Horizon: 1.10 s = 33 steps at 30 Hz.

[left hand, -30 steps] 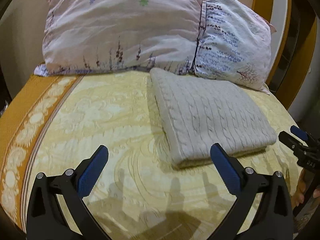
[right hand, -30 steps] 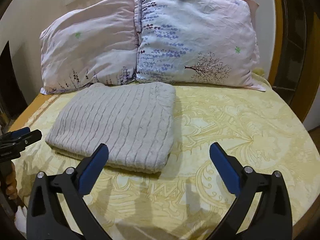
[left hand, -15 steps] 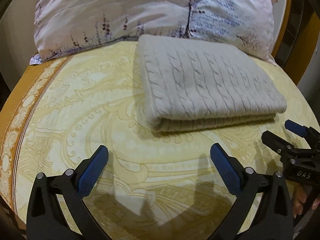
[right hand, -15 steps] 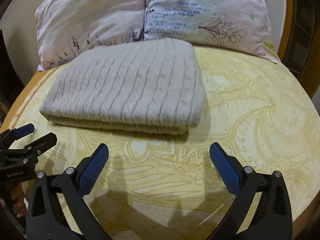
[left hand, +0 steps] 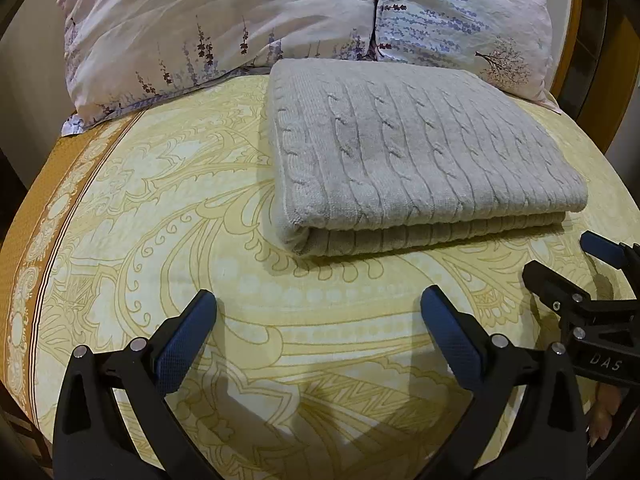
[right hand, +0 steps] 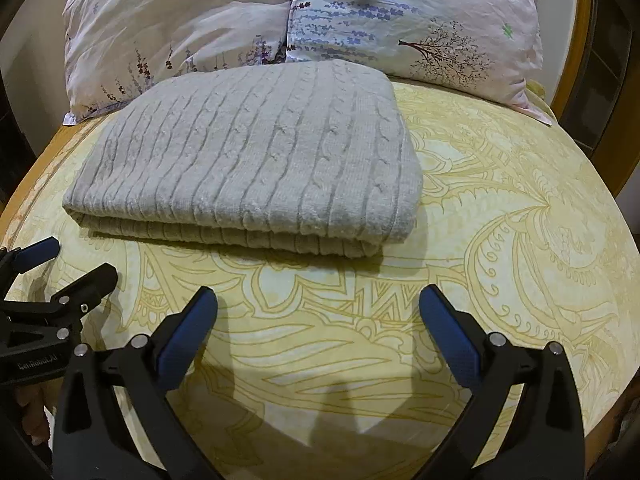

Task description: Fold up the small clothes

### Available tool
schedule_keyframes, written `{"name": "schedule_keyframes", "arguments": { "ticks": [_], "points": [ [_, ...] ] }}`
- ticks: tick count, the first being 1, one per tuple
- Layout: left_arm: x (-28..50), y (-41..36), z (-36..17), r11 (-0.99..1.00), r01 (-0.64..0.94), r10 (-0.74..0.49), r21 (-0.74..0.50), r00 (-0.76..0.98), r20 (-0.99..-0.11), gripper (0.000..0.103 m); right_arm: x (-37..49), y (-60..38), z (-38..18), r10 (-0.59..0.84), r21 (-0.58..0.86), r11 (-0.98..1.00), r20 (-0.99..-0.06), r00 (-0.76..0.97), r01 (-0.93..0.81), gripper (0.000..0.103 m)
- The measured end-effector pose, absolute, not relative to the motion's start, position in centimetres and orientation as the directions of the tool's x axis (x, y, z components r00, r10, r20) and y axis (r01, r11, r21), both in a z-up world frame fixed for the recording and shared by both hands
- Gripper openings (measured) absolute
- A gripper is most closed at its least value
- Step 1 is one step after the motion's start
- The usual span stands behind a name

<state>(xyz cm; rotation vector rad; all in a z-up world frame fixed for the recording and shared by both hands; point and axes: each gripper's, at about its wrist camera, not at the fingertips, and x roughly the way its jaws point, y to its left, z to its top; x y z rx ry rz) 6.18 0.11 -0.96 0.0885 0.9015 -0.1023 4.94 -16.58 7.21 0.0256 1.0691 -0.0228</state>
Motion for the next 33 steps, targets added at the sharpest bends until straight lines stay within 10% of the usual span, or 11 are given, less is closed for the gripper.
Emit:
{"name": "schedule_keyframes", "arguments": {
  "ticks": [33],
  "points": [
    [5.97,0.05,-0.99,0.992,0.124,-0.052,0.033,0.626,-0.778,0.102,5.00,-16.85,7.17,-0.002,0.012,1.000,-0.876,0.482,0.025,0.101]
  ]
}}
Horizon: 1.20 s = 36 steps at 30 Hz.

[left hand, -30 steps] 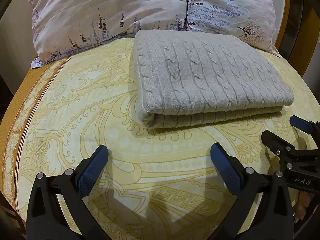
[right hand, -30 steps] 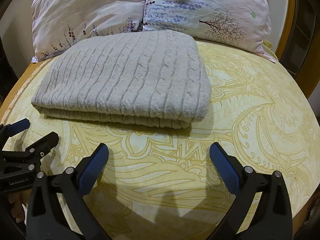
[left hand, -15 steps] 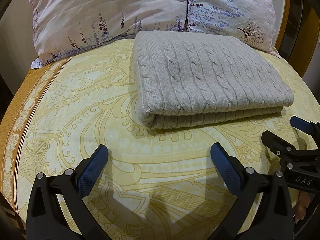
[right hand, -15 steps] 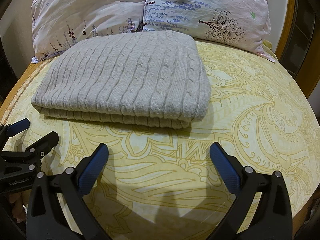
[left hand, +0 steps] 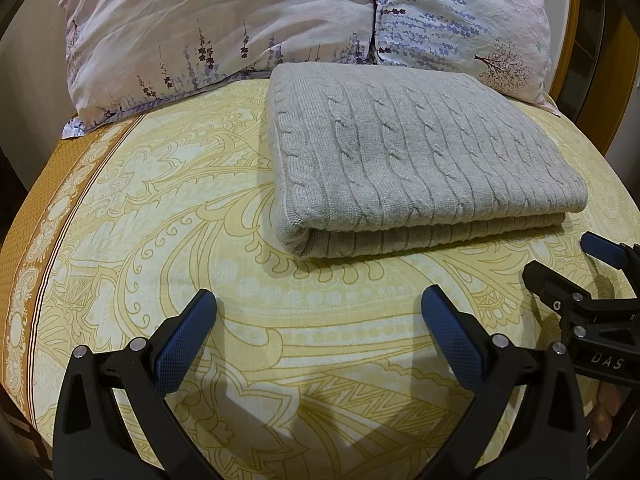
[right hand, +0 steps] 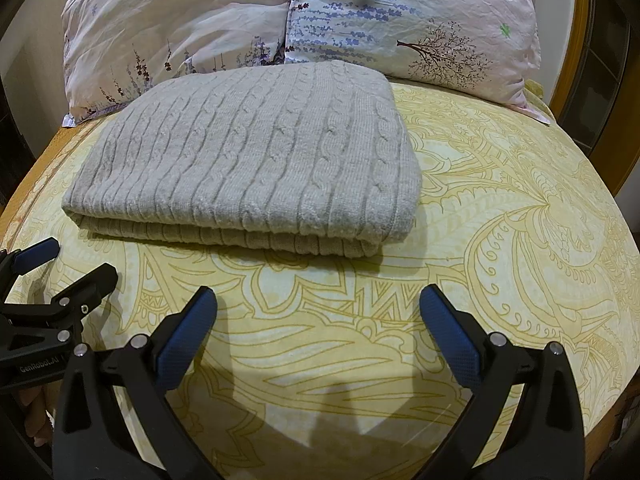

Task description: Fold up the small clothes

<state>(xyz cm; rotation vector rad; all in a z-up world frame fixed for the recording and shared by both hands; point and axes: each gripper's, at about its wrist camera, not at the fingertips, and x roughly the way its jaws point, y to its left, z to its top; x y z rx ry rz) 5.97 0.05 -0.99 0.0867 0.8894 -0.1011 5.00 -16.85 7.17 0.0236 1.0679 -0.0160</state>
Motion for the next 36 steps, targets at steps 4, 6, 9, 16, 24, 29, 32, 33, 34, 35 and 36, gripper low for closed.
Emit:
{"name": "schedule_keyframes", "arguments": {
  "ticks": [4,6,9,16,24,29,32,33,34,35,36],
  "points": [
    [6.02,0.02,-0.95,0.992,0.123,-0.052,0.034,0.626,-0.778,0.102,5.02,-16.86,7.19,-0.002,0.011,1.000,-0.876,0.482,0.024,0.101],
    [5.99,0.04,-0.97,0.992,0.123,-0.051,0.033,0.626,-0.778,0.102,5.01,-16.85,7.19,-0.002,0.011,1.000,-0.876,0.482,0.025,0.101],
    [6.01,0.04,-0.94,0.992,0.122,-0.051,0.033,0.627,-0.778,0.102,5.02,-16.85,7.20,-0.002,0.012,1.000,-0.876,0.482,0.025,0.101],
    [6.15,0.06,-0.84,0.992,0.121,-0.050,0.033,0.627,-0.777,0.102,5.03,-16.88,7.20,-0.002,0.011,1.000,-0.876,0.482,0.025,0.101],
    [5.99,0.05,-0.92,0.992,0.118,-0.049,0.033,0.627,-0.777,0.102,5.02,-16.89,7.16,-0.002,0.011,1.000,-0.876,0.482,0.026,0.101],
    [6.18,0.03,-0.86,0.993,0.114,-0.047,0.031,0.624,-0.780,0.102,5.02,-16.89,7.14,-0.002,0.012,1.000,-0.876,0.483,0.026,0.101],
    [6.13,-0.04,-0.93,0.994,0.109,-0.044,0.031,0.622,-0.782,0.102,5.03,-16.89,7.14,-0.002,0.012,1.000,-0.876,0.483,0.025,0.101],
    [6.18,-0.07,-0.94,0.994,0.109,-0.044,0.031,0.621,-0.782,0.102,5.03,-16.89,7.14,-0.002,0.012,1.000,-0.876,0.483,0.026,0.101],
    [6.24,-0.08,-0.92,0.994,0.109,-0.044,0.031,0.621,-0.783,0.102,5.03,-16.89,7.14,-0.002,0.012,1.000,-0.876,0.483,0.026,0.101],
    [6.27,-0.09,-0.93,0.994,0.108,-0.043,0.030,0.621,-0.783,0.102,5.03,-16.89,7.14,-0.002,0.011,1.000,-0.876,0.483,0.026,0.101],
    [6.20,-0.12,-0.93,0.994,0.107,-0.043,0.031,0.621,-0.783,0.102,5.03,-16.89,7.14,-0.002,0.012,1.000,-0.876,0.483,0.026,0.101]
  ]
}}
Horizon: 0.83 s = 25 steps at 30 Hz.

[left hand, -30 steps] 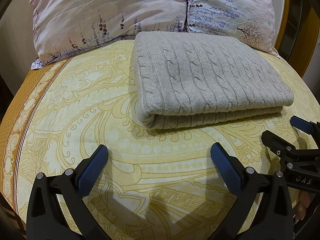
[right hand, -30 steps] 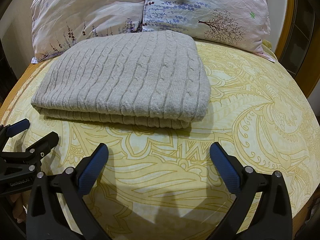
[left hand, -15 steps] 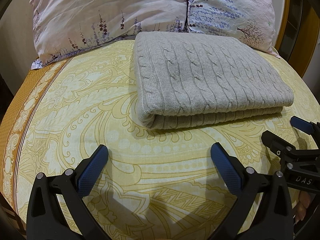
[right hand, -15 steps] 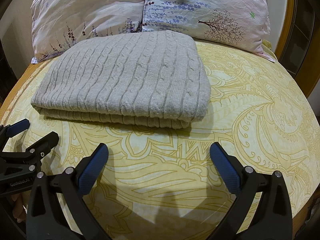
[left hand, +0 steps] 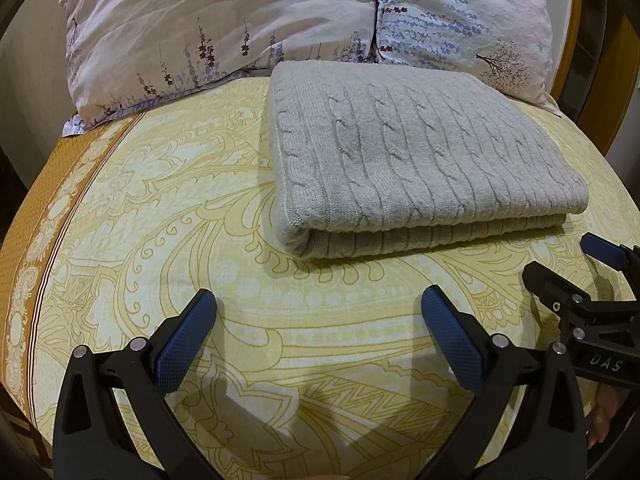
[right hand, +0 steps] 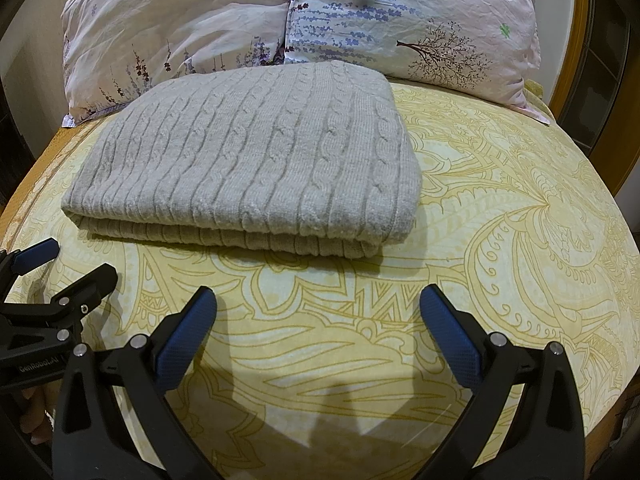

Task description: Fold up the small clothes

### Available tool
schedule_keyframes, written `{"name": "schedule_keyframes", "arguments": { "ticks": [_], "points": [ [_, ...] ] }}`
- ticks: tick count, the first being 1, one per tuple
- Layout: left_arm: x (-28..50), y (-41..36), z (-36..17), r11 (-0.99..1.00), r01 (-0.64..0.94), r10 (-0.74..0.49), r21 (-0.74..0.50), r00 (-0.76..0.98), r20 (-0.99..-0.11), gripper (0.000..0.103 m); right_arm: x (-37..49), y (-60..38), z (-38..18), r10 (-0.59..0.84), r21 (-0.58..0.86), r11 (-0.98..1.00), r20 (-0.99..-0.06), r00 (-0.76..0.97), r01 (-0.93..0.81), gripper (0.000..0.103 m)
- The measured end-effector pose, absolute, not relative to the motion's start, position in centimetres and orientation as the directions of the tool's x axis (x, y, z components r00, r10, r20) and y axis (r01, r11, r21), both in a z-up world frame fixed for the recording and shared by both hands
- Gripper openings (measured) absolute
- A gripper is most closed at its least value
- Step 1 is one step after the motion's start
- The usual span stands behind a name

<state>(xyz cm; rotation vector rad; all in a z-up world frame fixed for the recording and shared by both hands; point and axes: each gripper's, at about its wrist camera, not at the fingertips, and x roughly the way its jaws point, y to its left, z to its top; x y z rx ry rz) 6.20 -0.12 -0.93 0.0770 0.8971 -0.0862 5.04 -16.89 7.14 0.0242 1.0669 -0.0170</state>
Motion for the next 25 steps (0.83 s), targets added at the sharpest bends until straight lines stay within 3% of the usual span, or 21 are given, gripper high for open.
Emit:
{"name": "schedule_keyframes", "arguments": {
  "ticks": [25],
  "points": [
    [6.04,-0.06,-0.97,0.994,0.103,-0.040,0.031,0.623,-0.781,0.102,5.03,-16.89,7.14,-0.002,0.012,1.000,-0.875,0.483,0.025,0.101]
  ]
}}
